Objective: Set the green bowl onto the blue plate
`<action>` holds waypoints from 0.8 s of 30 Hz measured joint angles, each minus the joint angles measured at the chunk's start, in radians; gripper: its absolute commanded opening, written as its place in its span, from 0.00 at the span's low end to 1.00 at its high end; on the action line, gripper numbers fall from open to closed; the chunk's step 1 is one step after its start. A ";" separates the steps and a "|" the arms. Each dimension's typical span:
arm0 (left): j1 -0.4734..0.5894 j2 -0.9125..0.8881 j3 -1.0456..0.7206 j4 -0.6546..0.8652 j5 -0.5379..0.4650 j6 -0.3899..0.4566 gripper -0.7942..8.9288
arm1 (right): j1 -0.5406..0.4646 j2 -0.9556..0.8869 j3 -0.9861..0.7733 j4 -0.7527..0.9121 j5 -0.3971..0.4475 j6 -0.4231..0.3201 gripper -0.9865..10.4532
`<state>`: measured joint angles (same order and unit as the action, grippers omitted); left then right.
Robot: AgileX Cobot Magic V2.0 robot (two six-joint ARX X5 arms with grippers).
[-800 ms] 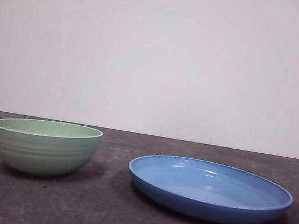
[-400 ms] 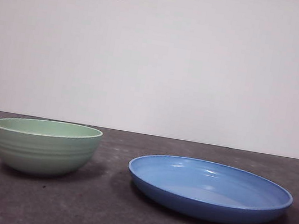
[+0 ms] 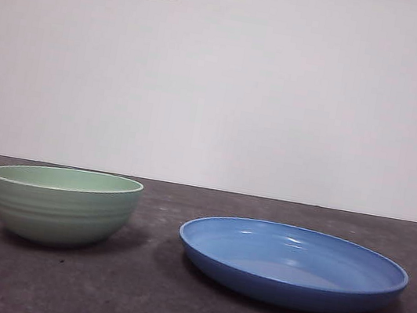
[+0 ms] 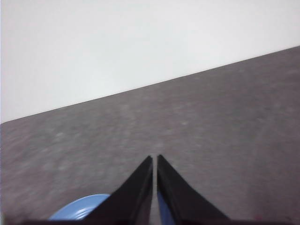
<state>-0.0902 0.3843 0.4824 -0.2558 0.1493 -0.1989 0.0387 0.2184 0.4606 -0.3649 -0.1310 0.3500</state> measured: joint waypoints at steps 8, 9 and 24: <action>-0.023 0.237 0.322 -0.184 0.219 -0.002 0.10 | 0.021 0.208 0.266 -0.204 -0.202 -0.014 0.10; -0.026 0.260 0.352 -0.210 0.245 -0.002 0.10 | 0.024 0.232 0.293 -0.229 -0.222 -0.022 0.10; -0.079 0.479 0.563 -0.443 0.508 0.014 0.11 | 0.061 0.458 0.512 -0.463 -0.476 -0.216 0.10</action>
<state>-0.1688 0.8631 1.0454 -0.6991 0.6575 -0.1852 0.0994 0.6765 0.9726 -0.8280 -0.6067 0.1341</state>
